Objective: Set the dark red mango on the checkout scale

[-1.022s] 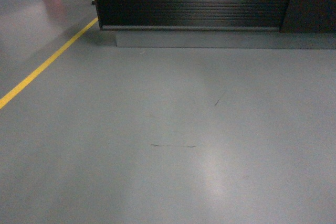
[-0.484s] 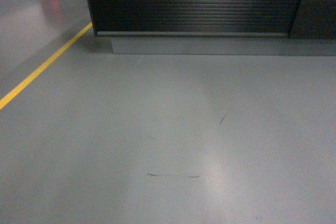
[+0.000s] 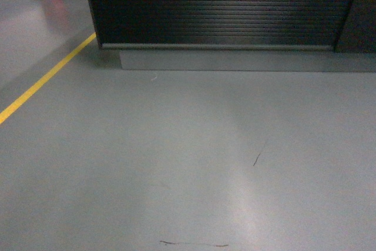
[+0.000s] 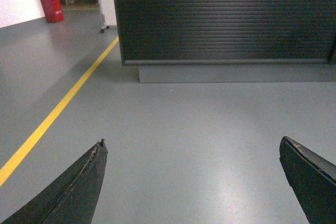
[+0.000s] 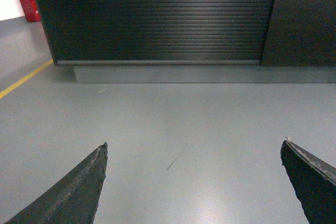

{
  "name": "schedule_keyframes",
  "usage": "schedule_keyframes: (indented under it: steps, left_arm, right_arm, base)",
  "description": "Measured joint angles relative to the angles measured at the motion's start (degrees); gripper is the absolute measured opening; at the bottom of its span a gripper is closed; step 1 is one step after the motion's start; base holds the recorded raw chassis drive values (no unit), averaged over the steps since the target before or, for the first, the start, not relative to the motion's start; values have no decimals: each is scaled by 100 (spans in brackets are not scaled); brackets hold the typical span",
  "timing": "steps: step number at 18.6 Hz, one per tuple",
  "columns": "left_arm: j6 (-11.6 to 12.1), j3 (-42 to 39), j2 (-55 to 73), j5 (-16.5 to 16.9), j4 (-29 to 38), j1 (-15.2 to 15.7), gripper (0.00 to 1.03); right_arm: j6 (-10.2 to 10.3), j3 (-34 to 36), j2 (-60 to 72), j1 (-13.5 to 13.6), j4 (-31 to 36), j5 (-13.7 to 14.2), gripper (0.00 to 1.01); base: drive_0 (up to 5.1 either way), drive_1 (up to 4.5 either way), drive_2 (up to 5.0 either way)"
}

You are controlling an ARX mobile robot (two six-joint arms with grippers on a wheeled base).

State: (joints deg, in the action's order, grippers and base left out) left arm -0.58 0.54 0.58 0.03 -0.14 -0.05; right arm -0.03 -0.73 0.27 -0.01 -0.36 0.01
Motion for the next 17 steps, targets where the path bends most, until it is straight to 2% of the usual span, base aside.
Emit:
schedule_keyframes:
  steps: [17]
  left_arm:
    - [0,0,0,-7,-4,0,98]
  right_arm:
    - [0,0,0,0,15,0,98]
  base:
    - [-5,422,-432]
